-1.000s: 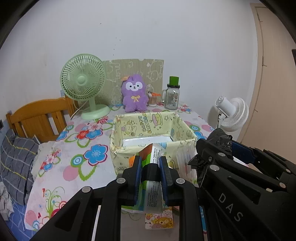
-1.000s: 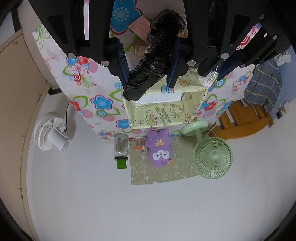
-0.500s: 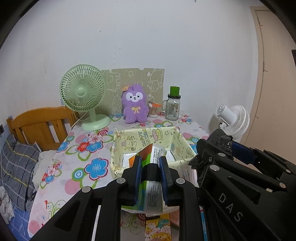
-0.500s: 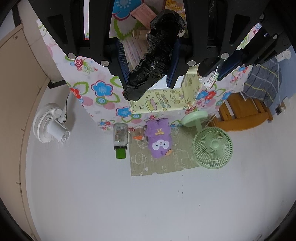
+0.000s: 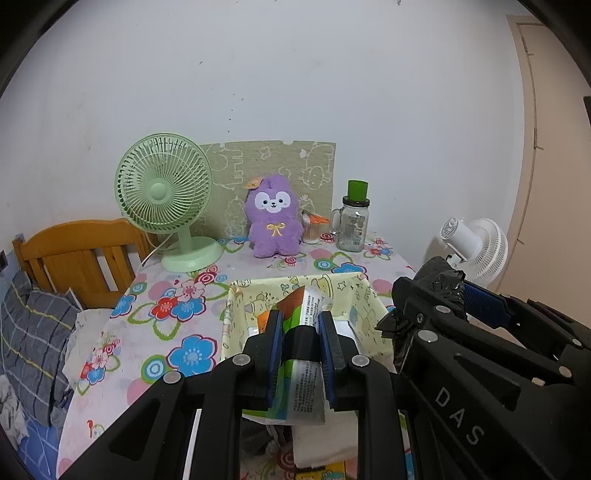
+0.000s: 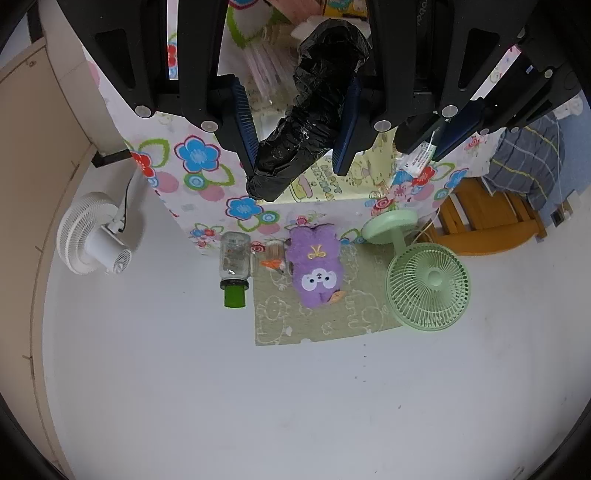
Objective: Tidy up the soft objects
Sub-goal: 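Lower green pack into basket with left gripper while right gripper lowers black bag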
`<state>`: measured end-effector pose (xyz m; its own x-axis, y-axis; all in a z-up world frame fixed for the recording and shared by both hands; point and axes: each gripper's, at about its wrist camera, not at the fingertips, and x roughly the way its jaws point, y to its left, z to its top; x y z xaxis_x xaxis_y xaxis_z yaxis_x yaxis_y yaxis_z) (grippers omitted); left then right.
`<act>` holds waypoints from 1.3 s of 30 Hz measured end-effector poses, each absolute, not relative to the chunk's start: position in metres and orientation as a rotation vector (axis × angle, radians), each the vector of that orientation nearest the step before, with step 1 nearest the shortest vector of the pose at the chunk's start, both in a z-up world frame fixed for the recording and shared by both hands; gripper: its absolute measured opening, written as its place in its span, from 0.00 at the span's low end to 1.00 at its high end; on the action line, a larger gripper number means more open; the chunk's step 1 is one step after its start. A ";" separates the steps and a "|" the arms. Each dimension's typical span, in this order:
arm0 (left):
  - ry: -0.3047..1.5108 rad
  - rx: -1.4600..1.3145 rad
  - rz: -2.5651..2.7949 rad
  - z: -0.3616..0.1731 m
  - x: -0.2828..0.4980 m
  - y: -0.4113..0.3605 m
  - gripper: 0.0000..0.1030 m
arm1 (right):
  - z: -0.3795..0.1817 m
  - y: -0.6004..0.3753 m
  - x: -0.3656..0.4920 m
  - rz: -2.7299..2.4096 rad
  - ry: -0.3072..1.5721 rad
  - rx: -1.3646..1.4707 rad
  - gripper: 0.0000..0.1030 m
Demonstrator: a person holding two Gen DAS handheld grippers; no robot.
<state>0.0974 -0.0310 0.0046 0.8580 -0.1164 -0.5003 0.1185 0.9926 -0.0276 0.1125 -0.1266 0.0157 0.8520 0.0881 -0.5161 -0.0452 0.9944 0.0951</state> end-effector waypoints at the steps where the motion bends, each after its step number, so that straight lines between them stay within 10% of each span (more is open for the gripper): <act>1: 0.525 0.003 -0.121 0.005 0.101 -0.031 0.17 | 0.016 -0.127 0.116 0.072 0.547 0.081 0.43; 39: 0.699 -0.076 -0.074 -0.048 0.223 -0.019 0.22 | -0.036 -0.119 0.240 0.135 0.690 0.093 0.44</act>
